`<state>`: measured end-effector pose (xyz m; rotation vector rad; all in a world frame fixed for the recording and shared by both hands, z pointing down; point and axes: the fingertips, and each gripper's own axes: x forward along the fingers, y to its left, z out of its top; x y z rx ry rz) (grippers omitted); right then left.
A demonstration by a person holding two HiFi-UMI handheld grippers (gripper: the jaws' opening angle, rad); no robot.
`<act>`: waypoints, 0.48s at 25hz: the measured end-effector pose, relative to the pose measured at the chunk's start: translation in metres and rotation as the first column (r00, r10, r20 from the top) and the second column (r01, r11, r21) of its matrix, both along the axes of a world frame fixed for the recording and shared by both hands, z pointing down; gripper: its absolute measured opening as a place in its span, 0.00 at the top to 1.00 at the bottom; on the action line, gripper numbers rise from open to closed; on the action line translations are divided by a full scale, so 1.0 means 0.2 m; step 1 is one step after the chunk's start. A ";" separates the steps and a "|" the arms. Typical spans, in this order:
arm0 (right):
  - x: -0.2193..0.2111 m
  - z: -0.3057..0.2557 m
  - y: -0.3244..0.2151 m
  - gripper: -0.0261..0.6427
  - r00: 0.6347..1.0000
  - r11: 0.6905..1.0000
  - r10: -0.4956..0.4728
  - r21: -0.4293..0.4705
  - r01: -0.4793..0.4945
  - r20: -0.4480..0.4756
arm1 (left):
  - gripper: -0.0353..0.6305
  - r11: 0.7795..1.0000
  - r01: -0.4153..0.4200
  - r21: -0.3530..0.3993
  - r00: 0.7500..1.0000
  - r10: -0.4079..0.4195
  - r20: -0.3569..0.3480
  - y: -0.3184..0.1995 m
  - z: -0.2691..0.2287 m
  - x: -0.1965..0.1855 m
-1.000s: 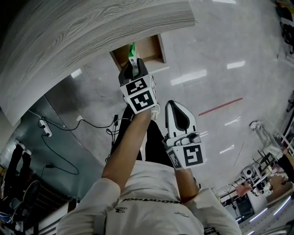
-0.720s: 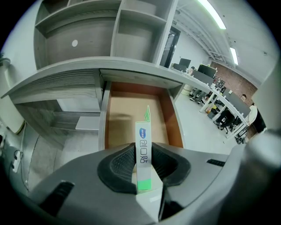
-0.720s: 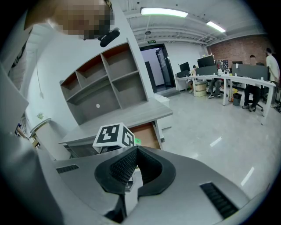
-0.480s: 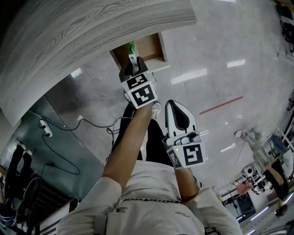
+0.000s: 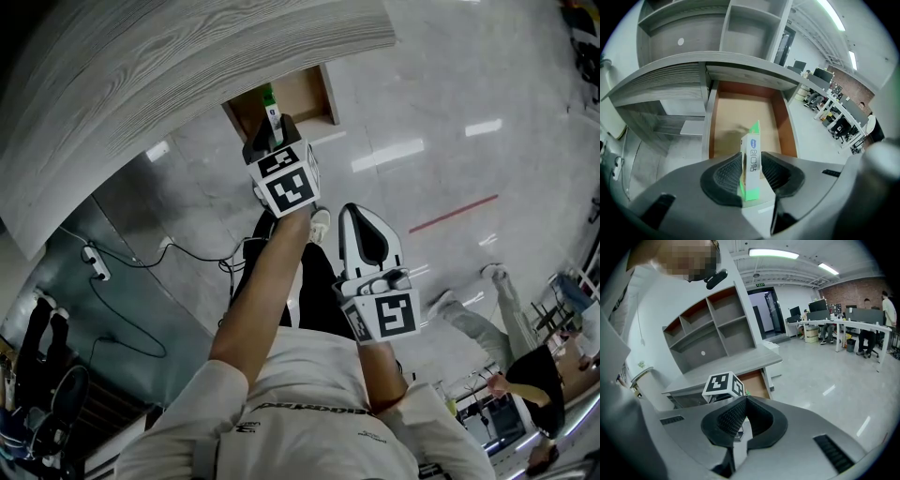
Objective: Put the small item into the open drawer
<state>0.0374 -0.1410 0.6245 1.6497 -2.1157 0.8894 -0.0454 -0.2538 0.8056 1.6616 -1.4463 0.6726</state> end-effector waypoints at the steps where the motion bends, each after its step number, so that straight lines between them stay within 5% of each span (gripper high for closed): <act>1: 0.00 0.00 0.00 0.92 1.000 1.000 0.000 0.000 0.000 0.001 | 0.76 1.000 0.001 0.001 1.000 -0.001 -0.003 0.00 0.00 0.00; 12: -0.02 -0.04 0.05 0.92 1.000 1.000 -0.013 0.025 0.013 0.004 | 0.74 1.000 0.006 0.024 1.000 -0.005 -0.003 0.06 -0.10 -0.03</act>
